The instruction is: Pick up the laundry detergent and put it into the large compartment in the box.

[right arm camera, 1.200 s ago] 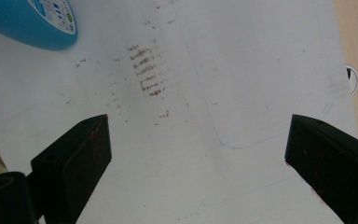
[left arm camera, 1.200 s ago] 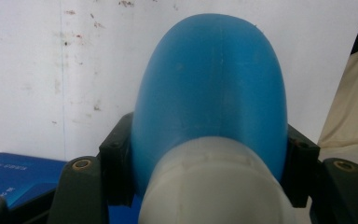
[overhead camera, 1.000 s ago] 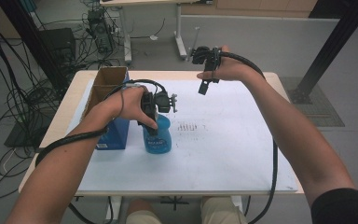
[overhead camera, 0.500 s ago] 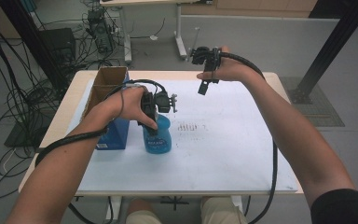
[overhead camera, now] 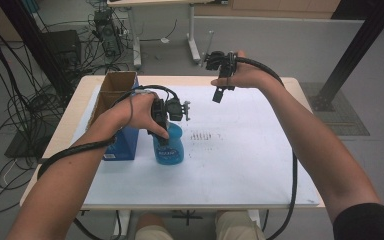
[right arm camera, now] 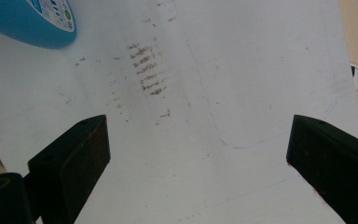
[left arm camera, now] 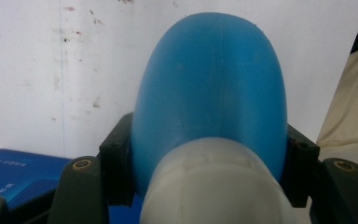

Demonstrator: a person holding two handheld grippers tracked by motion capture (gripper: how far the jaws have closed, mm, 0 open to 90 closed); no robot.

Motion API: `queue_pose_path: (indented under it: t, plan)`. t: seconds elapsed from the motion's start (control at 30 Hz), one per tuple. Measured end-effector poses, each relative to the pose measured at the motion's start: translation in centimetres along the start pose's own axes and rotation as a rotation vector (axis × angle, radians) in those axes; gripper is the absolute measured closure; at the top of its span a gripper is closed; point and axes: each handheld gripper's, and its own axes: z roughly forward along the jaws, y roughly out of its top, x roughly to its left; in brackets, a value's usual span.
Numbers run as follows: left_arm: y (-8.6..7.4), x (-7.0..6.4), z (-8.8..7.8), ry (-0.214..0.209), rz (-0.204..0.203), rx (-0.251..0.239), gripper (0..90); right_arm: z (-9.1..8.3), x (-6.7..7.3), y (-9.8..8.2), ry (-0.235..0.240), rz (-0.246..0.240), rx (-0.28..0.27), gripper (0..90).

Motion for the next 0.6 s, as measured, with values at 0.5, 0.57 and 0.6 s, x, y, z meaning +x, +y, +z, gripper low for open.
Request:
queue_pose_path:
  t: [0.5,0.57,0.6]
  plan:
    - [-0.1,-0.2,-1.3,-0.003,-0.019,0.014,37.4,-0.2,-0.1,-0.6,-0.002,0.015,-0.006,6.1]
    - [-0.2,-0.4,-1.8,-0.001,-0.024,0.012,37.4,-0.3,0.0,-0.6,-0.009,0.023,-0.003,5.7]
    - [-0.2,-0.4,-2.2,-0.001,-0.029,0.012,37.5,-0.3,-0.1,-0.7,-0.008,0.023,-0.003,5.8]
